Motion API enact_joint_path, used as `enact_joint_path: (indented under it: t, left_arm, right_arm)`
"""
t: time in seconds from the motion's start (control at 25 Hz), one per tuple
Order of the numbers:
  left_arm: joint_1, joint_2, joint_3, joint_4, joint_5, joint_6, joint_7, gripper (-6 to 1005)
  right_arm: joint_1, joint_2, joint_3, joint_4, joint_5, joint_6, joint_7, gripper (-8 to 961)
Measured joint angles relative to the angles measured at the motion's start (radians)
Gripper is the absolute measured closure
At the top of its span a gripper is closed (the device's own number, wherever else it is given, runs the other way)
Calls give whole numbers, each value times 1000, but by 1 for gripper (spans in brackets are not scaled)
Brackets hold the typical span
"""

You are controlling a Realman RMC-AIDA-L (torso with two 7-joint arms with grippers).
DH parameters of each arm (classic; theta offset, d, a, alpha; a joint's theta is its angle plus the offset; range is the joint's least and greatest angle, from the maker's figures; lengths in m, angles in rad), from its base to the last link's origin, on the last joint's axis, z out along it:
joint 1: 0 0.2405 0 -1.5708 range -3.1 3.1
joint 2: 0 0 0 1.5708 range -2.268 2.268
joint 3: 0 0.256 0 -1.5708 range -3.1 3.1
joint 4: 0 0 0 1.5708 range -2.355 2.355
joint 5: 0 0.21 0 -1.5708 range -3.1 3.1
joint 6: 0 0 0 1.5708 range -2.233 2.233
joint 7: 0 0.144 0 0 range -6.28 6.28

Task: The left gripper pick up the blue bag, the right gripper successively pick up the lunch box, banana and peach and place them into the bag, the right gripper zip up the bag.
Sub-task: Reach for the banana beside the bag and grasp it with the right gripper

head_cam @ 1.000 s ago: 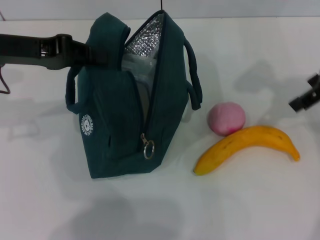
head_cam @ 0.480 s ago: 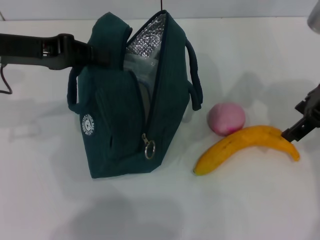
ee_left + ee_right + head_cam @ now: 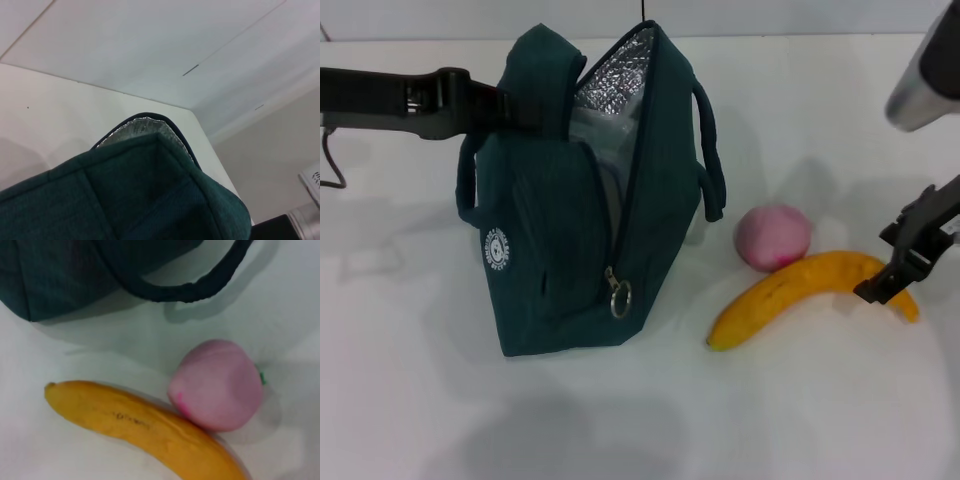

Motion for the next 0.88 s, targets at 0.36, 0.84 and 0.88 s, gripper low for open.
enact_joint_path:
  t: [0.36, 0.84, 0.88]
  left_arm:
    - [-2, -4, 3, 0, 0, 0, 4, 962]
    - [-4, -5, 3, 1, -2, 0, 5, 962]
    - [-4, -5, 3, 2, -2, 0, 5, 962]
  right_arm:
    - [-3, 3, -76, 57, 7, 102, -13, 85]
    - [14, 4, -102, 104, 11, 133, -13, 244]
    - [14, 4, -103, 104, 11, 132, -13, 280]
